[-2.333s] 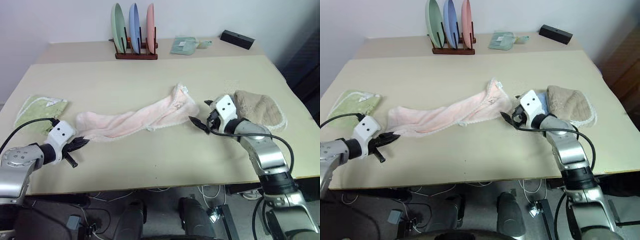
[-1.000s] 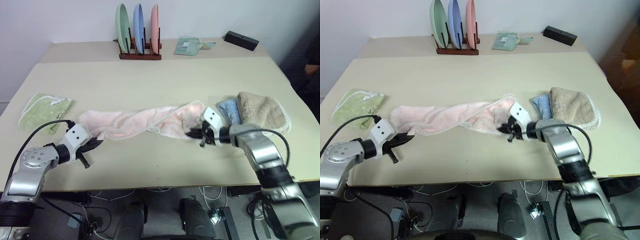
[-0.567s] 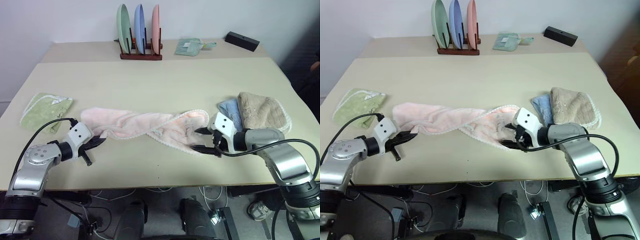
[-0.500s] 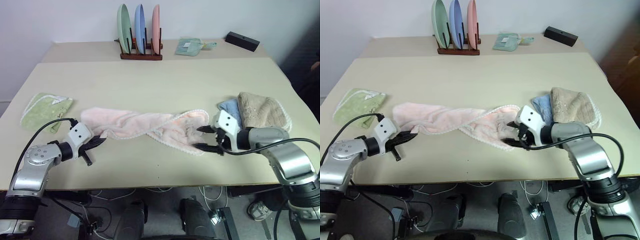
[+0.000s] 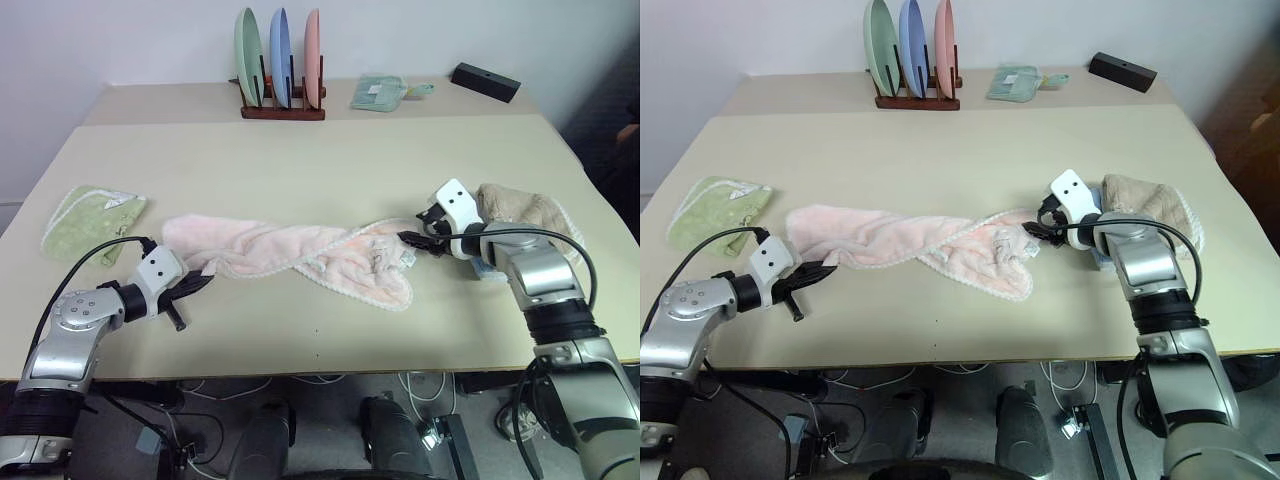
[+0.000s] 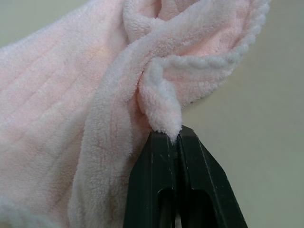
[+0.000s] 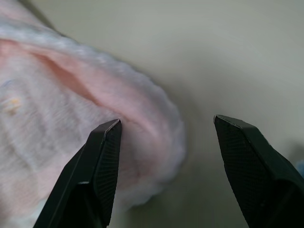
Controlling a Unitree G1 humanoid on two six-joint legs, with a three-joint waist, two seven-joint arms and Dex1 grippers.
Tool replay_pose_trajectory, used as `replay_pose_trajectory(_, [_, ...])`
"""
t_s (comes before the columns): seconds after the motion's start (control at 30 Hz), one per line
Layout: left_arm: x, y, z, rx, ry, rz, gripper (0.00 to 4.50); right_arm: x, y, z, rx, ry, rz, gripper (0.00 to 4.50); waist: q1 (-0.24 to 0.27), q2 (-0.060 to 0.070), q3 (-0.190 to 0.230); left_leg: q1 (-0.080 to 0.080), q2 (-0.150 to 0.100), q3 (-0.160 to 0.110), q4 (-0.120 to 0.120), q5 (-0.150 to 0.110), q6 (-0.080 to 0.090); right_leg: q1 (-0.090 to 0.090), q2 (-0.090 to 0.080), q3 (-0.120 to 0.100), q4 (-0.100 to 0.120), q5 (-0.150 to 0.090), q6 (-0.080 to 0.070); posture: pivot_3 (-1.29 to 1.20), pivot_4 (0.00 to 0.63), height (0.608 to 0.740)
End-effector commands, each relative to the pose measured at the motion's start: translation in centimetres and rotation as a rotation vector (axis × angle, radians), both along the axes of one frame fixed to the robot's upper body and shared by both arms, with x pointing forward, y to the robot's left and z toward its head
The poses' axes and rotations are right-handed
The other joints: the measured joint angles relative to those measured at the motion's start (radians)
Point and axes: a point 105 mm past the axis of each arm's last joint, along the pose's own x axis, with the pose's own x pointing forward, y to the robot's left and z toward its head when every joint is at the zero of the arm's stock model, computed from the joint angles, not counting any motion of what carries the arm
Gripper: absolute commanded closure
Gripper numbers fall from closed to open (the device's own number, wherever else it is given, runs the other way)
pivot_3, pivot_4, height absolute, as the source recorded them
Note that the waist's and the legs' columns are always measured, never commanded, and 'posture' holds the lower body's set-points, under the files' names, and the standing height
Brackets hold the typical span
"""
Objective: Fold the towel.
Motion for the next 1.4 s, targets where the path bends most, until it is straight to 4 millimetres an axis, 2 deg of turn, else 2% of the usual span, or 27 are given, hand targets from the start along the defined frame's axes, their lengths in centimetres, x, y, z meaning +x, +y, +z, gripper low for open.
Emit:
replay_pose_trajectory(0.03, [-0.8, 0.1, -1.6, 0.011, 0.056, 0.003, 4.50, 0.6, 0.4, 1.1, -0.003, -0.047, 0.034, 1.37, -0.001, 0.000, 0.000, 0.000, 0.000, 0.000, 0.000, 0.000, 0.000, 0.000, 0.000, 0.000, 0.000, 0.000, 0.000, 0.00, 0.150, 0.740])
replay_pose_trajectory(0.13, [-1.3, 0.3, -1.7, 0.010, 0.060, 0.010, 4.50, 0.4, 0.6, 1.4, 0.006, -0.061, 0.055, 2.19, -0.007, 0.000, 0.000, 0.000, 0.000, 0.000, 0.000, 0.000, 0.000, 0.000, 0.000, 0.000, 0.000, 0.000, 0.000, 0.00, 0.150, 0.740])
replay_pose_trajectory(0.27, [-1.6, 0.5, -1.6, 0.016, 0.064, 0.016, 4.50, -0.2, 0.9, 2.1, 0.014, -0.077, 0.089, 4.30, -0.011, 0.001, 0.000, 0.001, 0.000, 0.000, -0.001, 0.000, 0.000, 0.000, 0.000, 0.000, 0.001, 0.000, 0.000, 0.00, 0.150, 0.740])
replay_pose_trajectory(0.3, [-1.6, 0.6, -1.5, 0.017, 0.065, 0.018, 4.50, -0.5, 1.0, 2.3, 0.015, -0.083, 0.099, 4.46, -0.011, 0.001, 0.000, 0.001, 0.000, 0.000, -0.001, 0.000, 0.000, -0.001, 0.000, 0.000, 0.001, 0.000, 0.000, 0.00, 0.150, 0.740])
replay_pose_trajectory(0.37, [-1.5, 0.7, -1.1, 0.017, 0.059, 0.024, 4.50, -0.9, 0.9, 2.8, 0.004, -0.102, 0.110, 4.46, -0.011, 0.001, 0.000, 0.001, 0.000, 0.000, -0.001, 0.000, 0.000, -0.001, 0.000, 0.000, 0.001, 0.000, 0.000, 0.00, 0.150, 0.740])
replay_pose_trajectory(0.47, [-0.2, 0.4, 0.7, -0.035, 0.012, 0.046, 4.50, -0.9, 0.4, 4.4, -0.018, -0.164, 0.102, 4.46, -0.009, 0.001, 0.000, 0.001, 0.000, 0.000, -0.001, 0.000, 0.000, -0.001, 0.000, 0.000, 0.001, 0.000, 0.000, 0.00, 0.150, 0.740])
replay_pose_trajectory(0.57, [2.3, -0.3, 4.2, -0.148, -0.092, 0.087, 4.50, -0.4, 0.1, 6.3, -0.069, -0.263, 0.093, 4.46, -0.003, 0.000, 0.001, 0.000, 0.000, 0.000, -0.001, 0.000, 0.000, -0.001, 0.000, 0.000, 0.001, 0.000, 0.000, 0.00, 0.150, 0.740])
replay_pose_trajectory(0.63, [5.6, -0.1, 7.9, -0.203, -0.211, 0.161, 4.50, 1.4, -0.9, 9.1, -0.115, -0.369, 0.023, 4.46, 0.000, 0.000, 0.002, -0.001, 0.000, -0.001, 0.001, 0.000, 0.000, -0.001, 0.000, -0.001, 0.001, 0.000, 0.000, 0.00, 0.150, 0.740])
replay_pose_trajectory(0.7, [9.3, 0.6, 13.0, -0.249, -0.373, 0.281, 4.50, 2.9, -1.6, 12.9, -0.155, -0.499, -0.034, 4.46, 0.000, -0.003, 0.004, -0.003, 0.000, -0.001, 0.005, 0.000, 0.000, -0.003, 0.001, -0.001, 0.004, 0.001, 0.001, 0.00, 0.150, 0.740])
replay_pose_trajectory(0.77, [11.6, 1.4, 18.7, -0.341, -0.529, 0.395, 4.50, 3.6, -1.7, 16.8, -0.173, -0.626, -0.063, 4.46, -0.004, -0.005, 0.005, -0.005, -0.001, -0.001, 0.009, 0.000, 0.000, -0.004, 0.000, -0.001, 0.007, 0.001, 0.001, 0.00, 0.150, 0.740])
replay_pose_trajectory(0.83, [12.4, 2.7, 23.4, -0.473, -0.647, 0.490, 4.50, 3.6, -1.5, 20.5, -0.168, -0.743, -0.068, 4.46, -0.011, -0.005, 0.005, -0.009, -0.001, -0.001, 0.010, 0.000, -0.001, -0.007, 0.000, -0.001, 0.007, 0.002, 0.003, 0.00, 0.150, 0.740])
replay_pose_trajectory(0.87, [12.4, 3.3, 24.9, -0.537, -0.672, 0.517, 4.50, 3.4, -1.2, 22.0, -0.158, -0.788, -0.064, 4.46, -0.020, -0.005, 0.005, -0.010, -0.001, -0.001, 0.010, 0.000, -0.001, -0.008, 0.000, 0.000, 0.006, 0.002, 0.003, 0.00, 0.150, 0.740])
replay_pose_trajectory(0.93, [12.3, 4.0, 26.3, -0.589, -0.690, 0.517, 4.50, 2.7, -0.6, 23.8, -0.141, -0.847, -0.033, 4.46, -0.036, -0.005, 0.004, -0.015, -0.001, -0.001, 0.008, 0.002, -0.004, -0.014, -0.001, -0.001, 0.007, 0.001, 0.004, 0.00, 0.150, 0.740])
replay_pose_trajectory(1.03, [11.5, 4.2, 25.3, -0.501, -0.688, 0.440, 4.50, 1.1, 0.9, 23.9, -0.125, -0.857, 0.086, 4.46, -0.057, -0.004, 0.003, -0.015, -0.002, 0.002, 0.003, 0.002, -0.003, -0.018, -0.002, -0.001, 0.007, 0.000, 0.006, 0.00, 0.150, 0.740])
replay_pose_trajectory(1.1, [10.5, 4.0, 22.9, -0.468, -0.605, 0.361, 4.50, -0.4, 2.0, 21.8, -0.131, -0.793, 0.192, 4.46, -0.063, -0.004, 0.004, -0.015, -0.002, 0.003, 0.001, 0.002, -0.003, -0.021, -0.002, -0.001, 0.008, 0.000, 0.006, 0.00, 0.150, 0.740])
replay_pose_trajectory(1.23, [7.0, 3.7, 17.2, -0.370, -0.410, 0.248, 4.50, -3.5, 2.6, 15.7, -0.165, -0.585, 0.334, 4.46, -0.069, -0.004, 0.004, -0.018, -0.001, 0.002, 0.002, 0.002, -0.003, -0.024, -0.002, -0.001, 0.011, 0.000, 0.005, 0.00, 0.150, 0.740])
replay_pose_trajectory(1.33, [3.3, 3.8, 12.0, -0.275, -0.209, 0.199, 4.50, -6.5, 2.1, 10.5, -0.143, -0.361, 0.397, 4.46, -0.058, -0.004, 0.005, -0.020, -0.001, 0.002, 0.008, -0.002, 0.003, -0.024, -0.002, 0.000, 0.012, 0.000, 0.004, 0.00, 0.150, 0.740])
replay_pose_trajectory(1.4, [1.3, 3.8, 10.0, -0.191, -0.126, 0.172, 4.50, -8.5, 1.5, 7.9, -0.125, -0.217, 0.420, 4.46, -0.050, -0.004, 0.005, -0.018, -0.001, 0.002, 0.010, -0.002, 0.004, -0.021, -0.002, 0.000, 0.013, 0.001, 0.004, 0.00, 0.150, 0.740])
